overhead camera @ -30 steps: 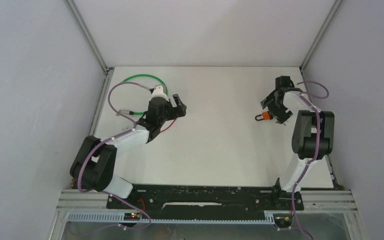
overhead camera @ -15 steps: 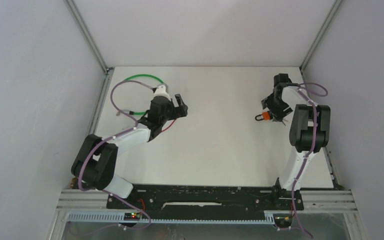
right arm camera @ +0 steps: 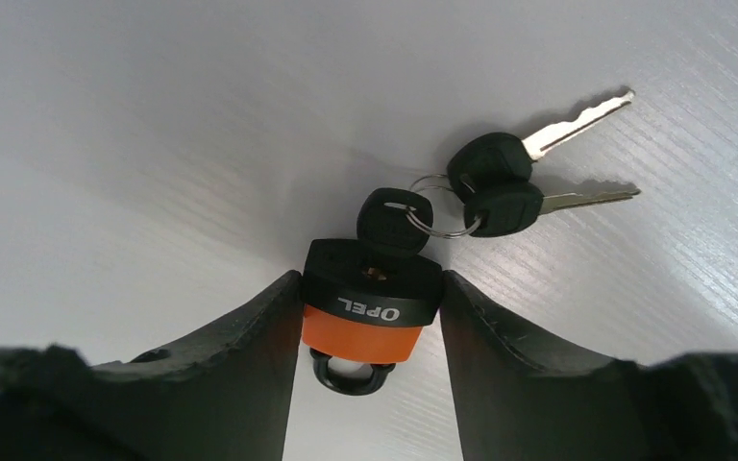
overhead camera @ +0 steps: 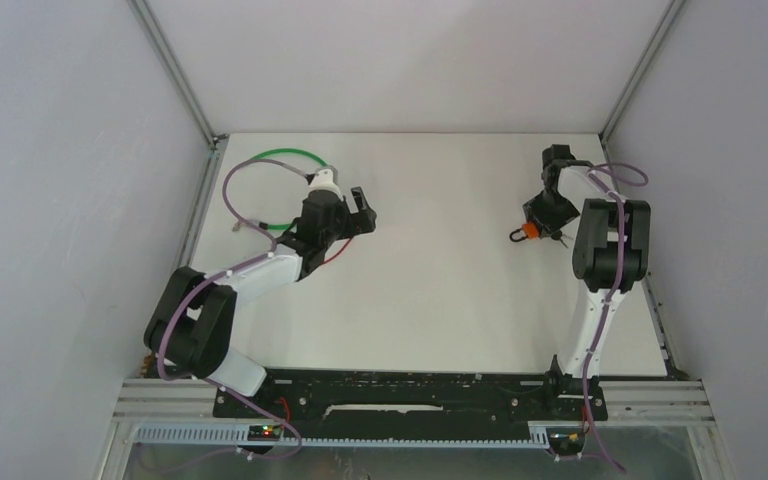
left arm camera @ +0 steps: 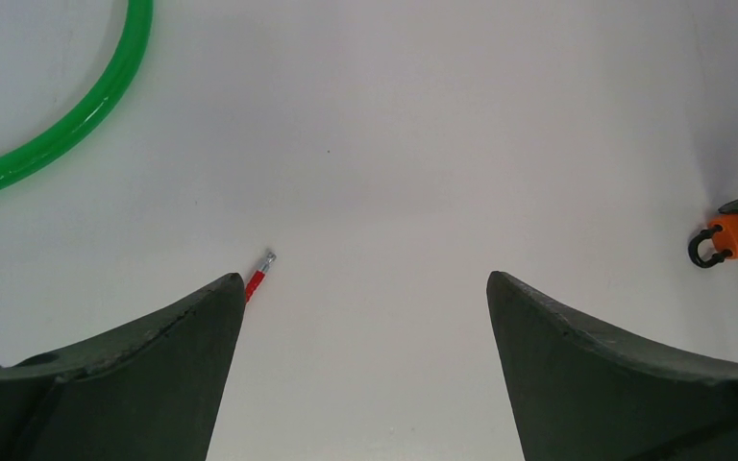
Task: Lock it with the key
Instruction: Pick up the lock from the center of the board.
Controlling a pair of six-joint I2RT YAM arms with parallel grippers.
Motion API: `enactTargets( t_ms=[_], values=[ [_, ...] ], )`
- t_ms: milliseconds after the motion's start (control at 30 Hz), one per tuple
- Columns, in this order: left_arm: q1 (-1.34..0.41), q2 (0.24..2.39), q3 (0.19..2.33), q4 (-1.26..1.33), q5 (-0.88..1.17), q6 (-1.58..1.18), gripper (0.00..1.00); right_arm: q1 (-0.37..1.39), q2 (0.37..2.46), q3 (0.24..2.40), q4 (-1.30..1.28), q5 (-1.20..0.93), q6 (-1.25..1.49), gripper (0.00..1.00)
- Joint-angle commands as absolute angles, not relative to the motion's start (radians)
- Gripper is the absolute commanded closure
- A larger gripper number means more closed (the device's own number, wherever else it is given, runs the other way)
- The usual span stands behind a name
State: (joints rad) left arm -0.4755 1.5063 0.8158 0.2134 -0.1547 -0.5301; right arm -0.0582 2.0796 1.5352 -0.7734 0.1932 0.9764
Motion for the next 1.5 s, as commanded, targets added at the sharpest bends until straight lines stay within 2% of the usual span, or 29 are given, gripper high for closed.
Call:
enactTargets(
  t_ms=[0, 67, 200, 500, 633, 800, 967, 1233, 1467],
  values=[
    [-0.485, 1.512, 0.880, 0.210, -0.173, -0.510, 0.01, -0.038, 2.091, 1.583, -0.811, 0.245, 0.961, 0.46],
    [-0.485, 1.514, 0.882, 0.206, -0.174, -0.512, 0.01, -0.031, 2.082, 1.583, -0.808, 0.257, 0.947, 0.53],
    [-0.485, 1.511, 0.883, 0.204, -0.171, -0.514, 0.01, -0.005, 2.052, 1.589, -0.791, 0.285, 0.898, 0.75],
    [-0.485, 1.487, 0.860, 0.230, -0.166, -0.511, 0.01, 0.143, 1.944, 1.580, -0.624, 0.242, 0.687, 0.92],
    [-0.485, 1.459, 0.828, 0.281, -0.133, -0.507, 0.01, 0.180, 1.899, 1.493, -0.434, 0.036, 0.611, 1.00],
    [-0.485, 1.451, 0.819, 0.312, -0.079, -0.490, 0.02, 0.181, 1.849, 1.328, -0.114, -0.269, 0.593, 1.00],
    [-0.490, 1.484, 0.836, 0.348, 0.046, -0.471, 0.03, 0.182, 1.842, 1.227, 0.090, -0.436, 0.633, 1.00],
    [-0.511, 1.508, 0.880, 0.318, 0.107, -0.418, 0.04, 0.181, 1.781, 1.007, 0.383, -0.503, 0.745, 1.00],
    [-0.519, 1.503, 0.890, 0.297, 0.120, -0.372, 0.05, 0.186, 1.759, 0.908, 0.588, -0.564, 0.849, 1.00]
  ],
)
